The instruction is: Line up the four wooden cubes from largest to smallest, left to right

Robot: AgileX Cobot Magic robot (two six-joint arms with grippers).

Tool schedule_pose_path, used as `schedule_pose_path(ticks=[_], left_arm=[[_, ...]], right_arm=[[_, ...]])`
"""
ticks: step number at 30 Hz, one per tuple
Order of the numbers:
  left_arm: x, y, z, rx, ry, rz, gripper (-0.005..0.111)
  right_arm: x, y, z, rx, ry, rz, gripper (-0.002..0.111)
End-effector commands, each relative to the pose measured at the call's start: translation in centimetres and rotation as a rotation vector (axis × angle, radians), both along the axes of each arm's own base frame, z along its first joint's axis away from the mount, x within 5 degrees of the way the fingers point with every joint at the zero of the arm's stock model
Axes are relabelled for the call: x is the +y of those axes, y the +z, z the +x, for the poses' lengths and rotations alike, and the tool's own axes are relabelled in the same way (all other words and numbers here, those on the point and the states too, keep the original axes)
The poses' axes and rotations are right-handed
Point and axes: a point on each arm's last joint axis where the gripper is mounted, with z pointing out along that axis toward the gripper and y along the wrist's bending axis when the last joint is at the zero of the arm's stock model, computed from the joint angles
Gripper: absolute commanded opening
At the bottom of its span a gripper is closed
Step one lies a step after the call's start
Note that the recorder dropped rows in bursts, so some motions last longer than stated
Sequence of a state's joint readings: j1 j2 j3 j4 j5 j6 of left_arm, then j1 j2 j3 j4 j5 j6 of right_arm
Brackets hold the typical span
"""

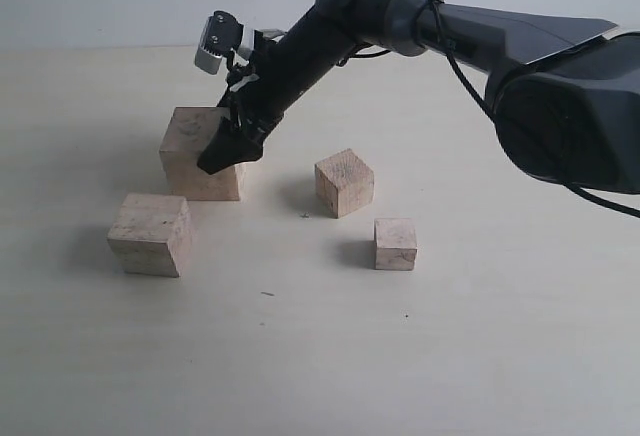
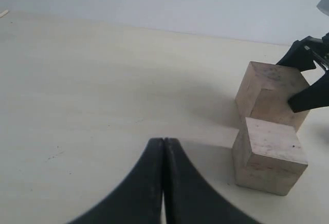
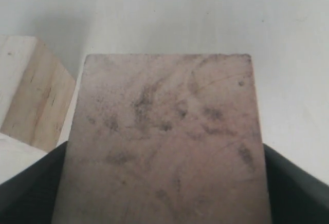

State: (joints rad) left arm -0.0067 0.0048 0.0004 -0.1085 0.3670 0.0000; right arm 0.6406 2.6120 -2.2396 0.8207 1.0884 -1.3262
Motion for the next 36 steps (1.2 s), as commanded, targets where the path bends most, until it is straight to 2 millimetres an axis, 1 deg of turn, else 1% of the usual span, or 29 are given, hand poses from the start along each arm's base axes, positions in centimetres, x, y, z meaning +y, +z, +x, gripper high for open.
schedule_pose_path(ticks=[1,9,11,14,17,23,31,36], left_arm=[[0.0,0.1,0.0,-0.011,-0.004,-0.001,0.0],[0.0,0.1,0.0,-0.011,-0.004,-0.001,0.0],[0.0,0.1,0.0,-0.011,-0.004,-0.001,0.0],[0.0,0.1,0.0,-0.011,-0.004,-0.001,0.0],[0.0,0.1,0.0,-0.011,-0.004,-0.001,0.0],[0.0,0.1,0.0,-0.011,-0.004,-0.001,0.0],[0.0,0.1,0.0,-0.011,-0.004,-0.001,0.0],[0.0,0.1,0.0,-0.011,-0.004,-0.001,0.0]], right_arm=[[-0.9,-1.5,0.7,-0.081,0.034,-0.076,0.077],[-0.9,-1.2,0.7,-0.087,0.035,-0.073,0.077],[-1.1,-0.8,0.9,-0.091,0.026,-0.069,0.08],[-1.6,0.1,1.2,-0.091,0.021,-0.062,0.087],[-1.9,0.7,1.5,-0.094,0.012,-0.051,0.091],[-1.7,1.1,1.1,-0.03,0.014,-0.001,0.091],[-1.8,3.3,0.9,-0.039,0.013,0.018,0.091],[-1.7,3.5,1.0,-0.005,-0.038,0.016,0.091]])
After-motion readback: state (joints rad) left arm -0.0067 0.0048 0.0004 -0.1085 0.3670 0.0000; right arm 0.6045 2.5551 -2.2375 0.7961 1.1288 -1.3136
